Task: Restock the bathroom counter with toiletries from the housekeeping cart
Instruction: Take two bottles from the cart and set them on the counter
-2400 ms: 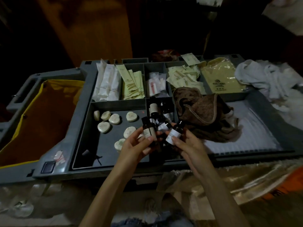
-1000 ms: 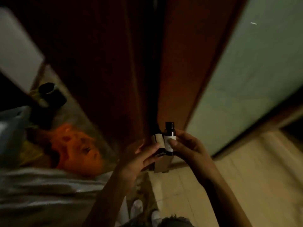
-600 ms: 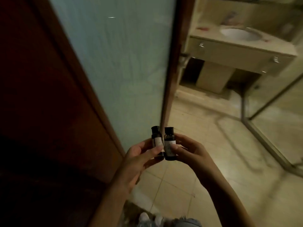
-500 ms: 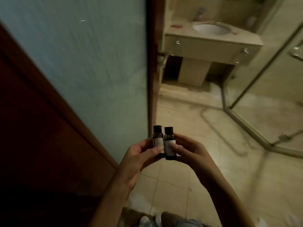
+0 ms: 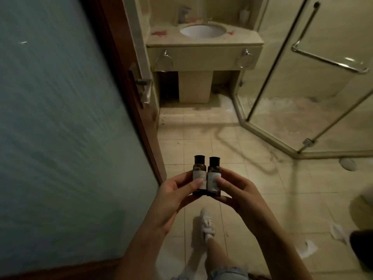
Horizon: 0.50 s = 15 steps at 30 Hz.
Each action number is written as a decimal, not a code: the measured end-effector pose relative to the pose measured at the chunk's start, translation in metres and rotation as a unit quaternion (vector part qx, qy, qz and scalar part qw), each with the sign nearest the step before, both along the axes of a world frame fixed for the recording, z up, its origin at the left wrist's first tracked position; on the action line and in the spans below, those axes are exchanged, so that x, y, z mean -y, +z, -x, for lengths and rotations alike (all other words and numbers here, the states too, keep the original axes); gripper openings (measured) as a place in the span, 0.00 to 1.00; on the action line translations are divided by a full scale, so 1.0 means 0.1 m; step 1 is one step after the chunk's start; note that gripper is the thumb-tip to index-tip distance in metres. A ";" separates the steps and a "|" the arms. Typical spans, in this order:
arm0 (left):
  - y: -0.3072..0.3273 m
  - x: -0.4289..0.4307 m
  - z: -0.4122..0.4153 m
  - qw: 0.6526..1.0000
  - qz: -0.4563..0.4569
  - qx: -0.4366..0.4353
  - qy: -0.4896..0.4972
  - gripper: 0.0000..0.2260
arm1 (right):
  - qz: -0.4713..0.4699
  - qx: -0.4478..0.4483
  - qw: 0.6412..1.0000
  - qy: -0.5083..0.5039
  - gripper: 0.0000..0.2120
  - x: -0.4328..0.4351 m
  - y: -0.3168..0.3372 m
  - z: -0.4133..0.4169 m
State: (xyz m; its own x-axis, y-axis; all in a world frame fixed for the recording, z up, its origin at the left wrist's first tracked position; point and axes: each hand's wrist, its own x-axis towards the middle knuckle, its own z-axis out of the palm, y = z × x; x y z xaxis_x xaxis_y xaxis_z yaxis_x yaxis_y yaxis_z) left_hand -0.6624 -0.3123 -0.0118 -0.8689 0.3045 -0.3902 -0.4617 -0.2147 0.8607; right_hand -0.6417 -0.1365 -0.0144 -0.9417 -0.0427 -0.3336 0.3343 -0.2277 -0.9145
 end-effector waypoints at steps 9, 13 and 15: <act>0.08 -0.66 1.78 0.999 0.012 -0.043 0.012 0.19 | -0.026 -0.053 0.998 0.008 0.15 -0.65 0.08 1.86; 0.17 -0.93 2.59 0.996 0.042 -0.079 0.004 0.21 | -0.025 -0.073 0.997 0.026 0.16 -0.97 0.19 2.67; 0.18 -1.05 2.90 0.996 0.041 -0.078 0.013 0.20 | -0.026 -0.078 0.996 0.034 0.16 -1.10 0.21 3.02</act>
